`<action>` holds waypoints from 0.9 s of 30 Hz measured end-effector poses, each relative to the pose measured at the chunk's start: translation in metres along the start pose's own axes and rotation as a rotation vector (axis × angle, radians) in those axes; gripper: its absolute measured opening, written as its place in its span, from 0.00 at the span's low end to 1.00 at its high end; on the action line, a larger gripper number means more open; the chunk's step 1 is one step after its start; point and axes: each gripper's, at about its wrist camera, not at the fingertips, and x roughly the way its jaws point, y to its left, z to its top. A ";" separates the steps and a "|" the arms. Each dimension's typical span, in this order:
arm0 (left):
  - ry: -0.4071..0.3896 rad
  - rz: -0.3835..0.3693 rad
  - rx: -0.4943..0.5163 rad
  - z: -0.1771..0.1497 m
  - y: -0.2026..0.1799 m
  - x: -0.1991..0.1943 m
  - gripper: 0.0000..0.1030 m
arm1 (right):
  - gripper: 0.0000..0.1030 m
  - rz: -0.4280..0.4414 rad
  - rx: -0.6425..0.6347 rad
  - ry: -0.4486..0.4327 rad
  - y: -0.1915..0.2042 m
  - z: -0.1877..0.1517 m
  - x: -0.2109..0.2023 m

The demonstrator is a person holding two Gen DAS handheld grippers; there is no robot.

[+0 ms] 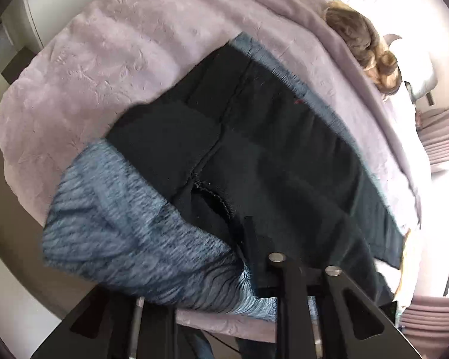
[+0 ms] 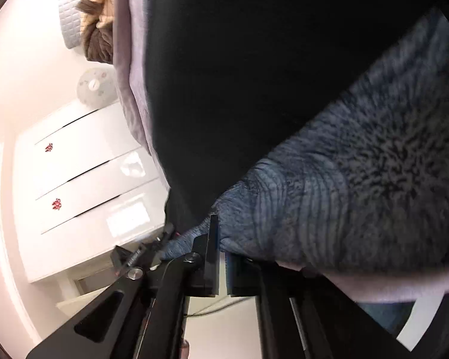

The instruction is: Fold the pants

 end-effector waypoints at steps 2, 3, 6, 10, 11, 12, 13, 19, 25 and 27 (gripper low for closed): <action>-0.040 -0.006 0.023 0.004 -0.005 -0.016 0.22 | 0.03 -0.026 -0.130 0.002 0.038 -0.004 -0.008; -0.047 -0.011 0.031 0.008 -0.008 -0.021 0.22 | 0.03 -0.040 -0.176 0.004 0.053 -0.004 -0.009; -0.063 -0.024 0.063 0.027 -0.024 -0.024 0.22 | 0.03 -0.062 -0.268 0.012 0.092 0.013 -0.016; -0.126 -0.015 0.134 0.061 -0.057 -0.013 0.22 | 0.03 -0.096 -0.377 0.028 0.137 0.058 -0.012; -0.142 -0.013 0.143 0.072 -0.065 -0.007 0.22 | 0.03 -0.105 -0.398 0.033 0.147 0.071 -0.010; -0.150 -0.006 0.153 0.083 -0.071 0.001 0.23 | 0.03 -0.113 -0.418 0.042 0.156 0.085 -0.007; -0.155 0.002 0.164 0.094 -0.078 0.011 0.23 | 0.03 -0.133 -0.446 0.057 0.165 0.104 -0.001; -0.221 0.151 0.164 0.146 -0.093 0.073 0.58 | 0.07 -0.251 -0.492 0.112 0.180 0.187 0.064; -0.233 0.207 0.139 0.159 -0.092 0.076 0.58 | 0.15 -0.351 -0.472 0.160 0.151 0.232 0.094; -0.264 0.245 0.195 0.152 -0.099 0.059 0.59 | 0.60 -0.321 -0.491 0.138 0.164 0.220 0.081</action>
